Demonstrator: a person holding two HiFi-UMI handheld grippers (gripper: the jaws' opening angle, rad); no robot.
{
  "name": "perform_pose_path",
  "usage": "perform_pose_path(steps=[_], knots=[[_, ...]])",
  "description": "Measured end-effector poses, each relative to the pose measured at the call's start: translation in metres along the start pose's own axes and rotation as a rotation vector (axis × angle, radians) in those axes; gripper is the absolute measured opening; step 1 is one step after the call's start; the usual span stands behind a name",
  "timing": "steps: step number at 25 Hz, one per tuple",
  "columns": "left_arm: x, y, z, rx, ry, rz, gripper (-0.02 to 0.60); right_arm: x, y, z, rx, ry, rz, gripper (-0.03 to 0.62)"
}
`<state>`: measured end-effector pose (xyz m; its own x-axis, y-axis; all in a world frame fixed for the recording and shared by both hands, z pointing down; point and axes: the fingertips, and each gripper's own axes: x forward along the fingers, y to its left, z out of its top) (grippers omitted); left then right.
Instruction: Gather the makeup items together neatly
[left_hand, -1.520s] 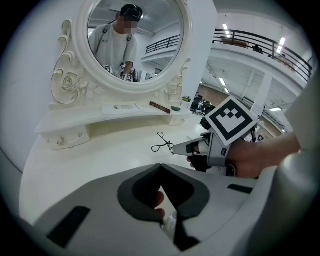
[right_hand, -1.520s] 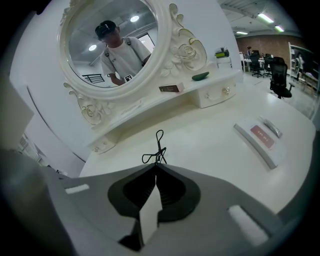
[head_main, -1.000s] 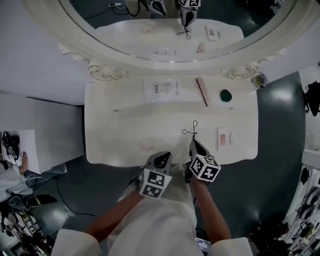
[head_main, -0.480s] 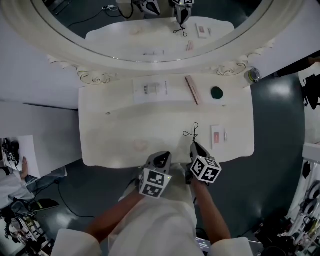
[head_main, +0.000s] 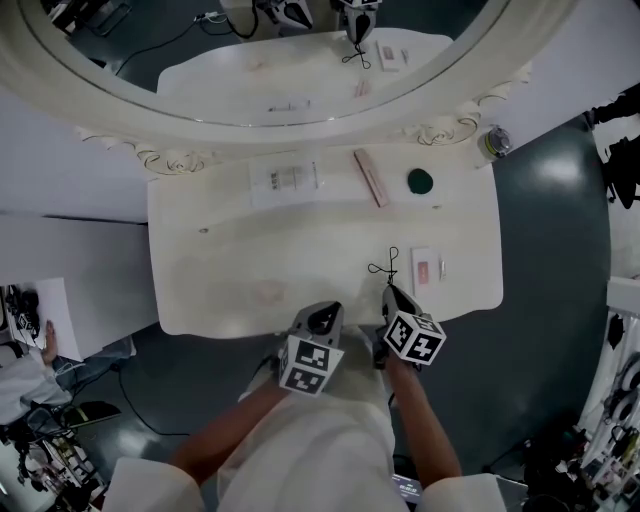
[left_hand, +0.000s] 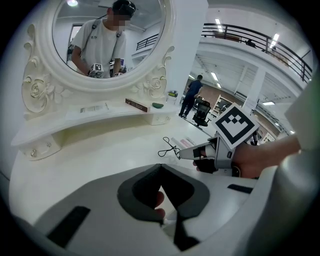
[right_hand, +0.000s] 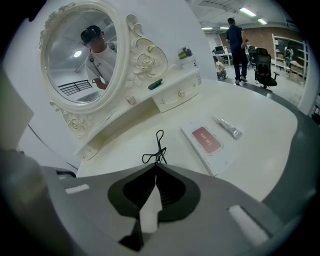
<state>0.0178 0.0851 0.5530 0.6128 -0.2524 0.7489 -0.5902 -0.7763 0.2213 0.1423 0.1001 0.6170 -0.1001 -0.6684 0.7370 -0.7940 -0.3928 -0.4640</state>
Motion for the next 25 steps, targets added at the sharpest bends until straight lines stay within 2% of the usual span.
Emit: perform_pose_path(steps=[12,25], knots=[[0.014,-0.018,0.012,0.014,0.008,-0.013,0.002,-0.004,-0.019,-0.003,0.052,0.059,0.043,0.008],[0.018,-0.021,0.020,0.014,-0.002,0.000,0.002,-0.003,-0.023,0.002,0.019,0.074,0.050,0.011]])
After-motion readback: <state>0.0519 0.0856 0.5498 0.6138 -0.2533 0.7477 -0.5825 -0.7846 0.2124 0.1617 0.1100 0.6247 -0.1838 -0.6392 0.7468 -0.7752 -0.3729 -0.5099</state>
